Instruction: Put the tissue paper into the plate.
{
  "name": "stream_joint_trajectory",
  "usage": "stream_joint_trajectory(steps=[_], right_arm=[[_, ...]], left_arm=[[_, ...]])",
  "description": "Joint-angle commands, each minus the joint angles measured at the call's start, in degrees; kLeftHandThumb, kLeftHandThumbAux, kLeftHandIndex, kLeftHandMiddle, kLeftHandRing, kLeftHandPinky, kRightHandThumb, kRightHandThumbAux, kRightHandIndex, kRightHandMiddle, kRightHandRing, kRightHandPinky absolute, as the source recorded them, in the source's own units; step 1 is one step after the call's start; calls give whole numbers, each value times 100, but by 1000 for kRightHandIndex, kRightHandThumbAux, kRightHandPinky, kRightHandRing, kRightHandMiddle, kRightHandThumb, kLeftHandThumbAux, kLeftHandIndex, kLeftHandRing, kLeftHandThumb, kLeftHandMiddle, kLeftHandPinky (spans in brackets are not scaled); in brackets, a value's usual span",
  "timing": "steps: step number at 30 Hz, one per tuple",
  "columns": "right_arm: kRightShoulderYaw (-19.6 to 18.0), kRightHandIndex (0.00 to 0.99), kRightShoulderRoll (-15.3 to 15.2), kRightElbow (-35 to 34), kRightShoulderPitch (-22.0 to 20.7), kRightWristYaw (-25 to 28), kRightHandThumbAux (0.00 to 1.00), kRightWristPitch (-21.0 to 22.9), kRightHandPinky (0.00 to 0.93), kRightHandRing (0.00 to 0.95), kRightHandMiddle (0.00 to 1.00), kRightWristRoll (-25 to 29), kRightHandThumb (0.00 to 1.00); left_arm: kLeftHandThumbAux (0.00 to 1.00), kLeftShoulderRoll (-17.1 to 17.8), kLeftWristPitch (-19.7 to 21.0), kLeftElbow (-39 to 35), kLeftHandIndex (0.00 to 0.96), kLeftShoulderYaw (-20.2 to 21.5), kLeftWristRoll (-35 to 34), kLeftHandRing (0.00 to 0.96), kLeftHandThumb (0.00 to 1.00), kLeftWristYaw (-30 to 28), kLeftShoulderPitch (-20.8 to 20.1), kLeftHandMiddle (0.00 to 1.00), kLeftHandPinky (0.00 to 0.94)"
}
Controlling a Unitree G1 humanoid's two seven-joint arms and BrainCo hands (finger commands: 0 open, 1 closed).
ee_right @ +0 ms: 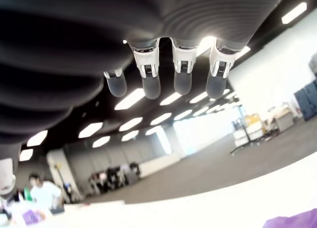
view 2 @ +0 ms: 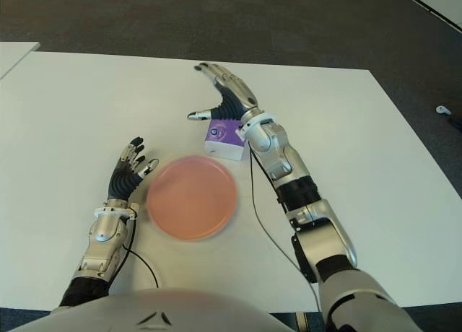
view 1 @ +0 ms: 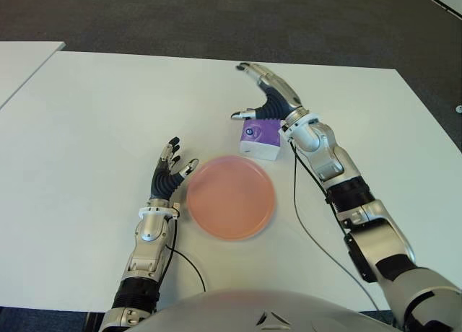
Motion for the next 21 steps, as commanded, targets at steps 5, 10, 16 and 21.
stream_joint_trajectory(steps=[5,10,16,21], right_arm=[[1182,0,-297,1957,-809,-1185,407,-518,0,0,0,-1620,222],[1409,0,-298,2650,-1078,-1465,386,-592,0,0,0,-1820,223],[1571,0,-200,3318,-1283,-1661,399,-558,0,0,0,-1839,227],[1624,0,-116,3622,-1358,-1701,421,-534,0,0,0,-1744,235]], left_arm=[[629,-55,71,43,0,-29,38,0,0,51,94,0,0],[626,-65,66,42,0,-31,13,0,0,23,115,0,0],[621,-49,74,52,0,-22,-6,0,0,-8,117,0,0],[616,-42,73,65,0,-10,-6,0,0,-1,129,0,0]])
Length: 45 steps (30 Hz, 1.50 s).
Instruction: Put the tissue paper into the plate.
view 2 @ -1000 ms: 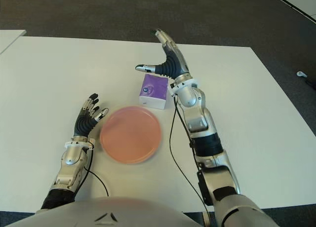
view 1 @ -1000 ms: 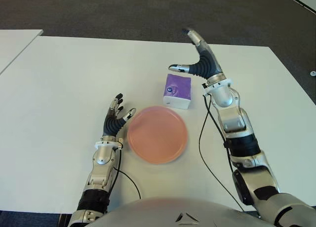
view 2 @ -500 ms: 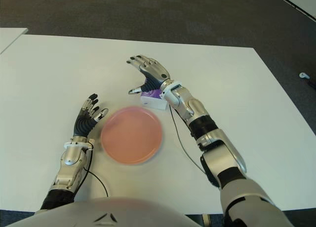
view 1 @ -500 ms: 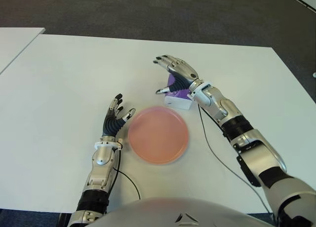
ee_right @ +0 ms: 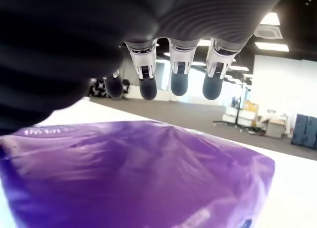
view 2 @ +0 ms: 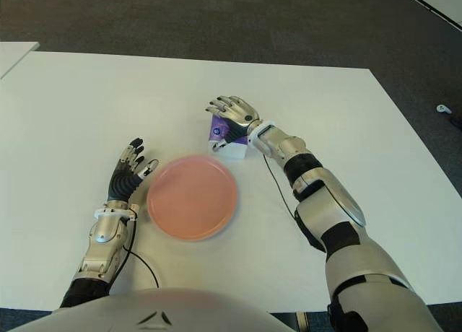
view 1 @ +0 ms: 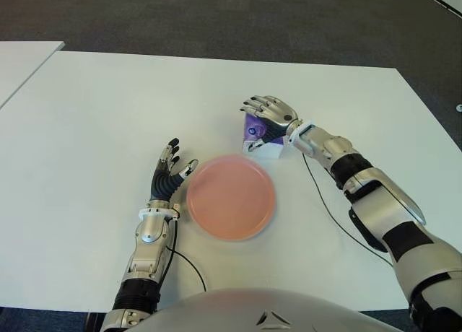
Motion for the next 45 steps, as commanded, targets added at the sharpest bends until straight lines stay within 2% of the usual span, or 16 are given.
stream_joint_trajectory(steps=[1,8,18,29,45], right_arm=[[100,0,123,311,-64,-33,424,7,0,0,0,13,237],[60,0,206,620,-123,-37,441,34,0,0,0,119,254],[-130,0,132,587,-131,120,447,-45,0,0,0,442,276],[-389,0,-111,278,-7,310,455,-209,0,0,0,833,268],[-561,0,-249,-225,293,560,462,-218,0,0,0,1042,254]], left_arm=[[617,-6,72,71,0,1,-2,0,0,1,78,0,0],[637,-29,-17,106,0,34,-43,0,0,9,88,0,0],[643,-9,-44,135,0,34,-51,0,0,2,93,0,0],[628,38,31,197,0,80,-150,0,0,-76,47,0,0],[634,65,70,170,0,79,-302,0,0,-196,45,0,0]])
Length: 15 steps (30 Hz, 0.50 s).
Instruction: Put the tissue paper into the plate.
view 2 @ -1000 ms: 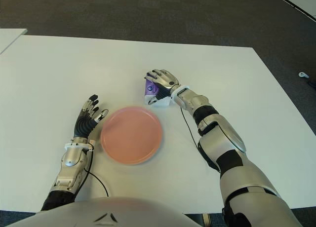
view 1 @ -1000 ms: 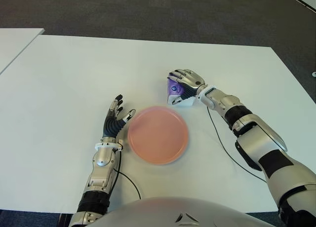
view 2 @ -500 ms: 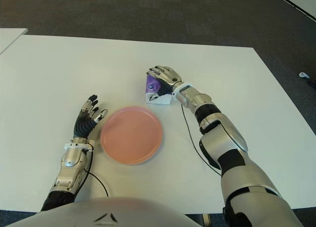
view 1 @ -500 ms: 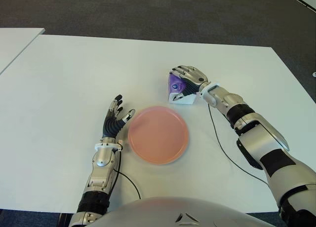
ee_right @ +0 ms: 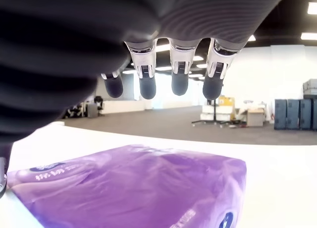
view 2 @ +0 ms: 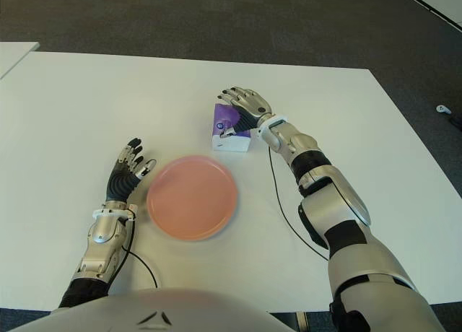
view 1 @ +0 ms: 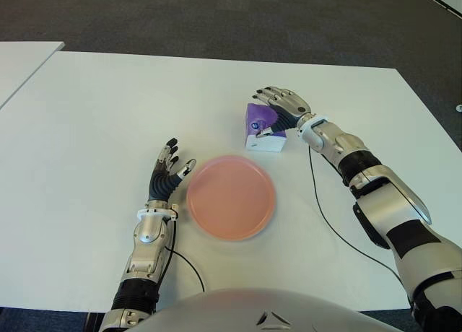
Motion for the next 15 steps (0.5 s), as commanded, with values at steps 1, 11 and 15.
stream_joint_trajectory(steps=[1,11,15], right_arm=[[-48,0,-50,-126,207,123,464,-64,0,0,0,98,253],[-52,0,-109,-284,340,180,475,-80,0,0,0,72,232],[-10,0,-149,-354,423,237,472,-106,0,0,0,38,224]], left_arm=[[634,18,150,97,0,30,-66,0,0,-85,56,0,0],[638,15,172,79,0,52,-69,0,0,-76,61,0,0],[636,8,178,65,0,67,-67,0,0,-57,63,0,0]])
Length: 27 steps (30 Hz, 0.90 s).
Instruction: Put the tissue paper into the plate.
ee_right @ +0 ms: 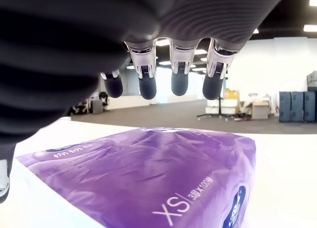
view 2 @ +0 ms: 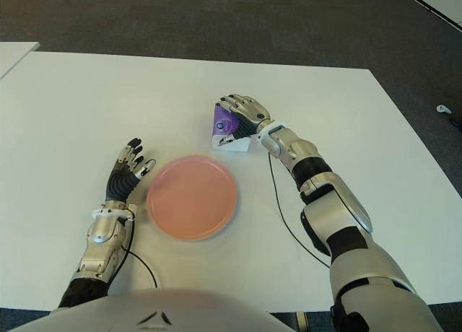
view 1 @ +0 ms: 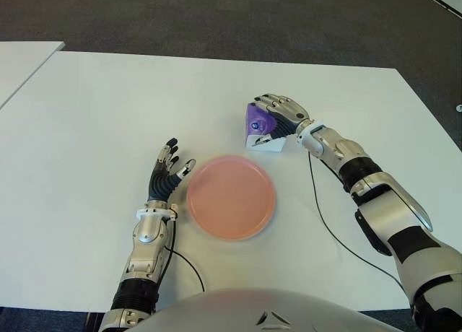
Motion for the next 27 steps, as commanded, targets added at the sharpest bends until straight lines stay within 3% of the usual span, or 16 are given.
stream_joint_trajectory(steps=[1,13,27], right_arm=[[21,0,-92,-89,206,123,472,-64,0,0,0,6,222],[146,0,-42,121,264,159,462,-103,0,0,0,-95,208],[432,0,252,741,304,-100,493,-29,0,0,0,-240,204]], left_arm=[[636,6,163,67,0,40,-28,0,0,-19,63,0,0],[635,18,152,69,0,70,-10,0,0,-8,66,0,0],[639,-16,144,10,0,97,55,0,0,71,93,0,0]])
